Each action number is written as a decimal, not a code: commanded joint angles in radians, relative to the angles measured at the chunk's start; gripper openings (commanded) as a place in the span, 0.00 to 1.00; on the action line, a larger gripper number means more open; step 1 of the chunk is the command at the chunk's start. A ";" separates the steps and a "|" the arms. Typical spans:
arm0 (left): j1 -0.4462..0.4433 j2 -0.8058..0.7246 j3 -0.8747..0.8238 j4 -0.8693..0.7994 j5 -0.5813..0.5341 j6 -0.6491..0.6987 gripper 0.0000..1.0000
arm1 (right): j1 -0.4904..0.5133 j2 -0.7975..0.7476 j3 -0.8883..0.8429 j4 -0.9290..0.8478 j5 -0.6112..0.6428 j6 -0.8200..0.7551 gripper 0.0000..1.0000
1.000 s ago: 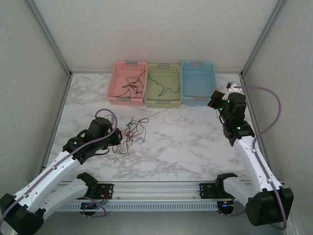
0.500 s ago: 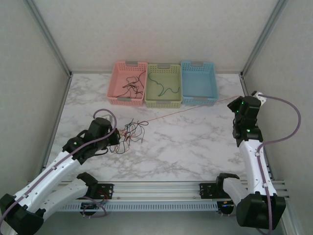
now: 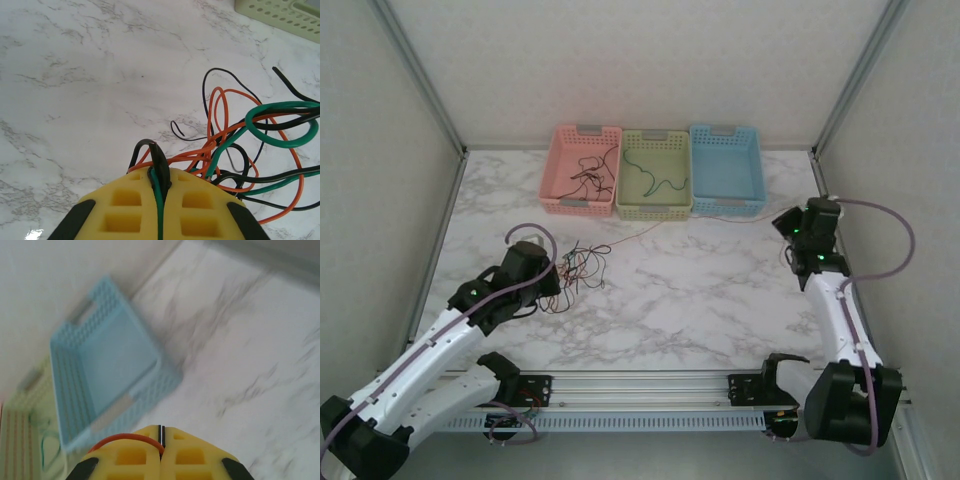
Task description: Untangle the cables
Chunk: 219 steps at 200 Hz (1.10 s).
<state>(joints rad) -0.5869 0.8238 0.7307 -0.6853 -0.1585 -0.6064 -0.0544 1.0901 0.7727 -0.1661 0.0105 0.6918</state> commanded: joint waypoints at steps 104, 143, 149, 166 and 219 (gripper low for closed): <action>0.009 0.095 0.045 0.029 0.032 0.049 0.00 | 0.565 0.095 -0.001 -0.182 -0.166 -0.292 0.54; 0.009 0.098 0.084 -0.014 0.046 0.075 0.00 | 0.731 0.120 0.105 -0.111 -0.172 -0.530 0.56; 0.009 0.099 0.093 -0.025 0.047 0.081 0.00 | 0.748 0.118 0.116 -0.100 -0.154 -0.562 0.56; 0.008 0.099 0.105 -0.041 0.057 0.088 0.00 | 0.793 0.116 0.138 -0.065 -0.170 -0.697 0.58; 0.004 0.107 0.108 -0.042 0.070 0.091 0.00 | 0.862 0.256 0.419 -0.327 -0.139 -1.029 0.59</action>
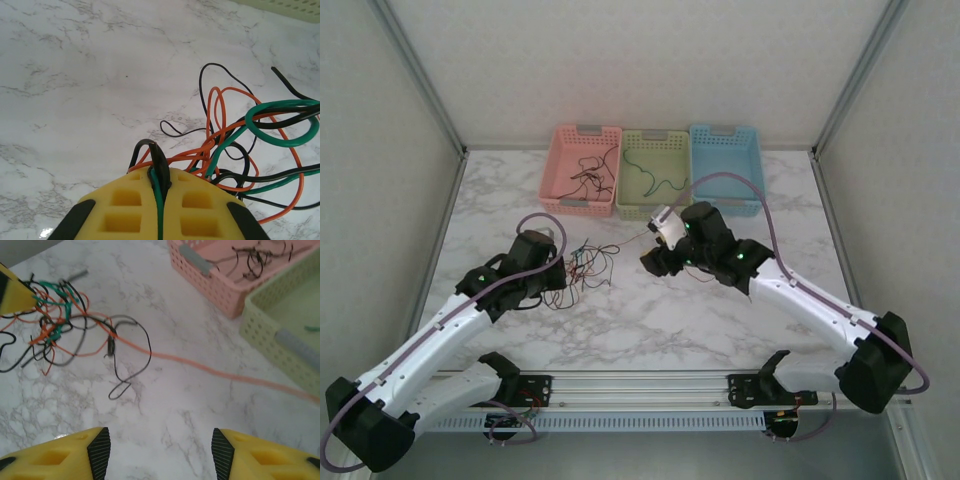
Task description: Untangle the cables
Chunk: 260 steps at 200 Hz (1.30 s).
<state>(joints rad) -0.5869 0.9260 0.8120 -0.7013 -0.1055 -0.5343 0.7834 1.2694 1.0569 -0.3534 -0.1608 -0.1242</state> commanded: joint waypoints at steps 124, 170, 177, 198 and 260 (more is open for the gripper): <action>-0.006 -0.001 0.025 -0.027 0.020 0.018 0.00 | 0.034 0.419 0.461 -0.433 0.064 -0.629 0.53; -0.008 0.002 0.024 -0.023 0.021 0.020 0.00 | 0.035 0.427 0.468 -0.432 -0.017 -0.633 0.32; -0.008 0.001 0.023 -0.023 0.023 0.020 0.00 | 0.035 0.428 0.465 -0.425 -0.021 -0.634 0.32; -0.008 0.003 0.023 -0.022 0.025 0.020 0.00 | 0.036 0.439 0.476 -0.421 -0.026 -0.636 0.33; -0.010 0.003 0.021 -0.019 0.024 0.022 0.00 | 0.035 0.435 0.490 -0.440 -0.054 -0.634 0.05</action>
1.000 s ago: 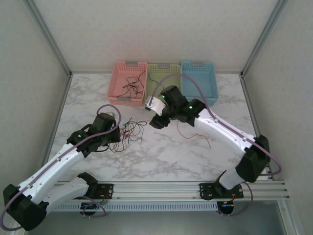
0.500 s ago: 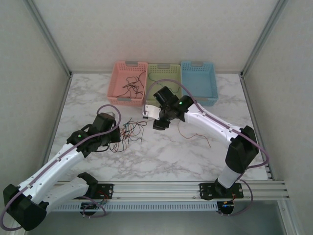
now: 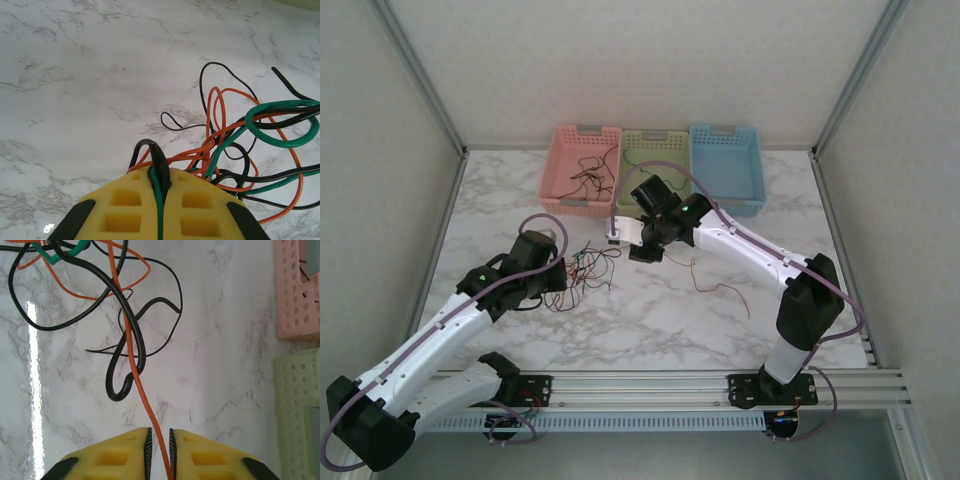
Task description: Untangle the cables
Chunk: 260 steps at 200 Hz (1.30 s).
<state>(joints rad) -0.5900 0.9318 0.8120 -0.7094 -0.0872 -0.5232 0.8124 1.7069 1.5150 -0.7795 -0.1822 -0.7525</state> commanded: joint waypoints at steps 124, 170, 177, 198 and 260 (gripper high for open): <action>-0.006 -0.032 -0.030 -0.010 -0.089 -0.042 0.00 | -0.318 -0.381 -0.299 0.432 0.044 0.606 0.00; -0.005 -0.048 -0.038 -0.019 -0.113 -0.055 0.00 | -0.553 -0.490 -0.391 0.503 0.180 0.887 0.00; -0.005 -0.050 -0.040 -0.022 -0.119 -0.056 0.00 | -0.582 -0.507 -0.408 0.517 0.191 0.931 0.00; -0.005 -0.053 -0.041 -0.027 -0.132 -0.061 0.00 | -0.661 -0.555 -0.465 0.564 0.198 1.036 0.00; -0.005 -0.056 -0.056 -0.011 -0.125 -0.067 0.01 | -0.694 -0.589 -0.500 0.585 0.198 1.064 0.00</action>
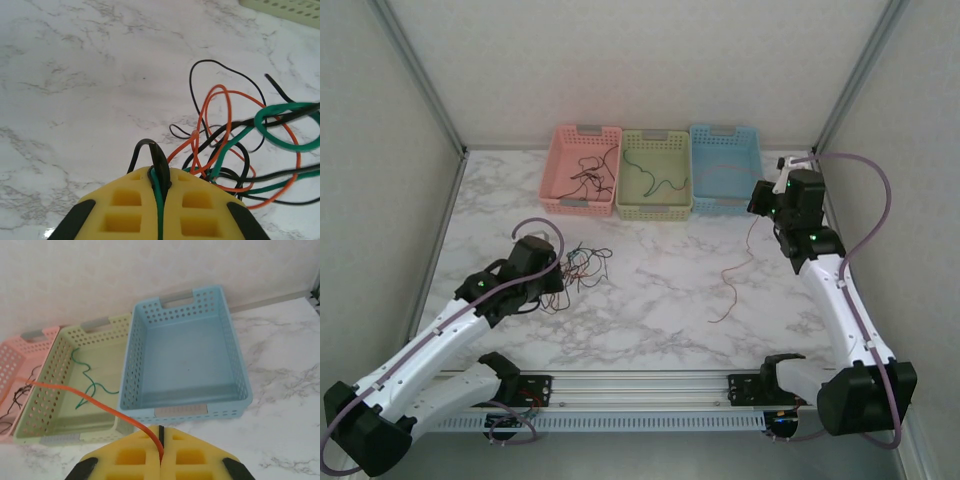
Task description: Untangle the cables
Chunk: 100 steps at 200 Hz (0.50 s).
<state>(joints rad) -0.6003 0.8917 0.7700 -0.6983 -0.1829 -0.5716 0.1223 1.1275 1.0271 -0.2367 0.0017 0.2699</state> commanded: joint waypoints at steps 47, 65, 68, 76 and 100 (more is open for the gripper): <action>0.007 -0.004 -0.026 -0.013 -0.031 -0.022 0.00 | -0.003 -0.003 -0.012 0.021 0.008 0.038 0.00; 0.007 -0.006 -0.028 -0.006 -0.024 -0.021 0.00 | -0.003 0.009 -0.009 -0.004 -0.002 0.056 0.00; 0.008 -0.005 -0.029 -0.007 -0.024 -0.021 0.00 | -0.004 0.010 -0.011 -0.008 -0.002 0.060 0.00; 0.007 -0.004 -0.028 -0.005 -0.024 -0.020 0.00 | -0.003 0.017 -0.014 -0.024 -0.008 0.080 0.00; 0.007 -0.003 -0.028 -0.001 -0.017 -0.018 0.00 | -0.004 0.020 -0.039 -0.117 0.030 0.133 0.00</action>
<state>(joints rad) -0.6003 0.8909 0.7471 -0.7006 -0.1898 -0.5770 0.1211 1.1397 1.0218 -0.2573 0.0006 0.3317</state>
